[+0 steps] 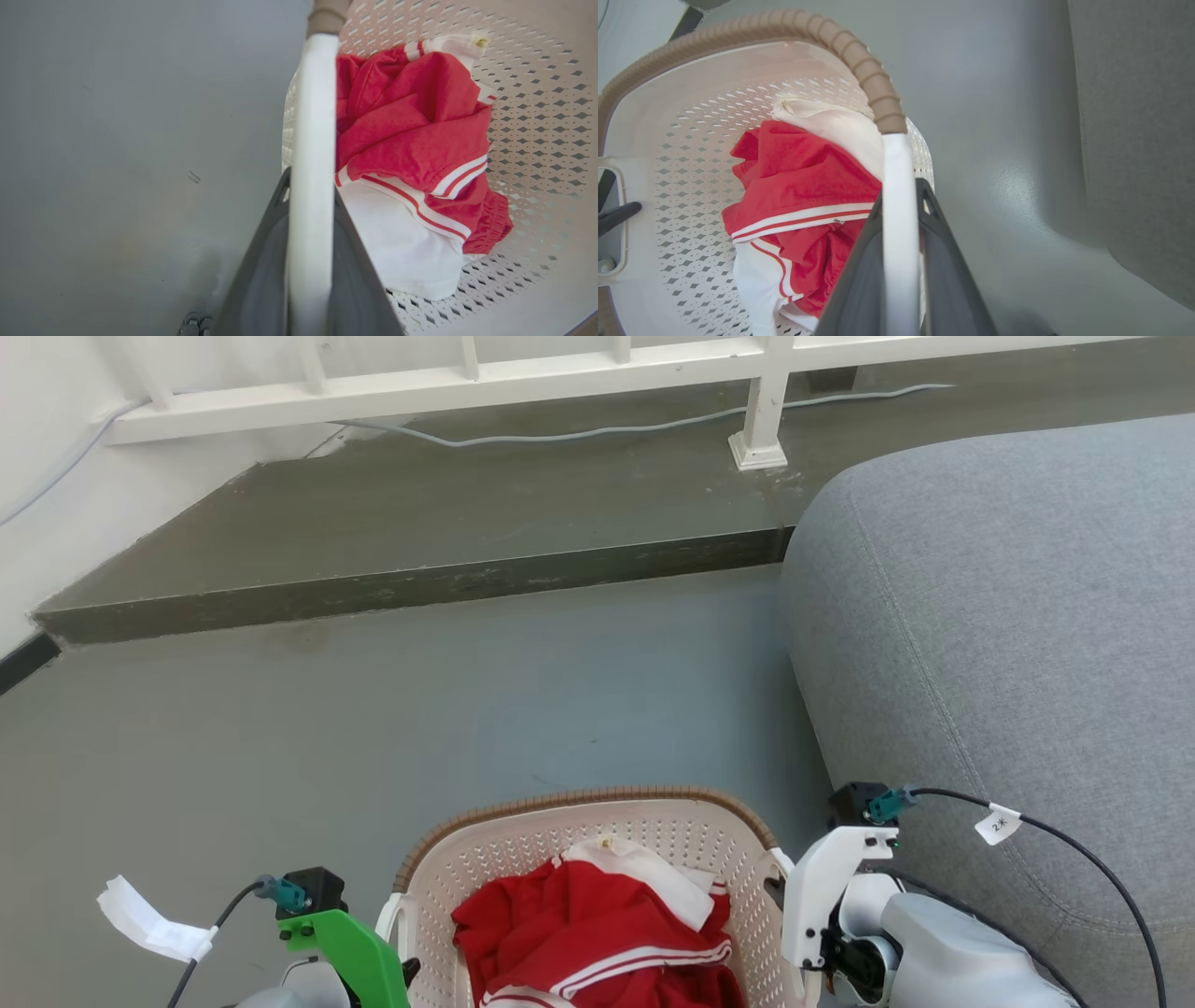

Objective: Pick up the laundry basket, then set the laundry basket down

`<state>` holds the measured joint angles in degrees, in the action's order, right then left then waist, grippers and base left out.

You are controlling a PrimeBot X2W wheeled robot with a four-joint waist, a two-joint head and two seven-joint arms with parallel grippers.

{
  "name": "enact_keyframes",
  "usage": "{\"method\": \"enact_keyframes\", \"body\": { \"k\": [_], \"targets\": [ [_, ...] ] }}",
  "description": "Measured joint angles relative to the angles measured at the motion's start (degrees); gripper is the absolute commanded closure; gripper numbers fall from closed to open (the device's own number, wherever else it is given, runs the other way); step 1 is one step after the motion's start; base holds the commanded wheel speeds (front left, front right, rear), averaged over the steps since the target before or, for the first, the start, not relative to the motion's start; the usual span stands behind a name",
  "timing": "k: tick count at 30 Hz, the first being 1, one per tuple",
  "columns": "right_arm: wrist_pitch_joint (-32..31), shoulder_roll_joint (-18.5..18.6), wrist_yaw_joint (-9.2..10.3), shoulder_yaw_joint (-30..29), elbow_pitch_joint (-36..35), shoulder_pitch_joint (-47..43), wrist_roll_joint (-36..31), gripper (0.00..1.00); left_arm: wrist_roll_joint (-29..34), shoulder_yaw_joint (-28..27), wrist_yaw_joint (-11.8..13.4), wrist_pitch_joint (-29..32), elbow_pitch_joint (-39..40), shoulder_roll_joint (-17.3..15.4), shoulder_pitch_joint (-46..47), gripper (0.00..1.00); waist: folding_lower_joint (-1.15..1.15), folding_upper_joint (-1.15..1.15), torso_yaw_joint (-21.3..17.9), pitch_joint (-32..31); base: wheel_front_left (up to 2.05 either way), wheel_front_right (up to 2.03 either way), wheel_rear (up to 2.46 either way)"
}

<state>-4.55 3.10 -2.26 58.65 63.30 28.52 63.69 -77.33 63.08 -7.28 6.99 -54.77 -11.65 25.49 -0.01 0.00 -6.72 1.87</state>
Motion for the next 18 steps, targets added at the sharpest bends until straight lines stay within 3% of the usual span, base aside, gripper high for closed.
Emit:
{"method": "enact_keyframes", "body": {
  "k": [18],
  "targets": [
    [-0.62, 0.03, -0.18, 1.08, 0.03, 0.48, 0.45, 1.0, -0.58, 0.0, 0.0, 0.63, -0.43, 0.08, 0.24, 1.0, 0.0, 0.0, 0.1, 0.77, 0.0, 0.0, 0.0]
  ]
}}
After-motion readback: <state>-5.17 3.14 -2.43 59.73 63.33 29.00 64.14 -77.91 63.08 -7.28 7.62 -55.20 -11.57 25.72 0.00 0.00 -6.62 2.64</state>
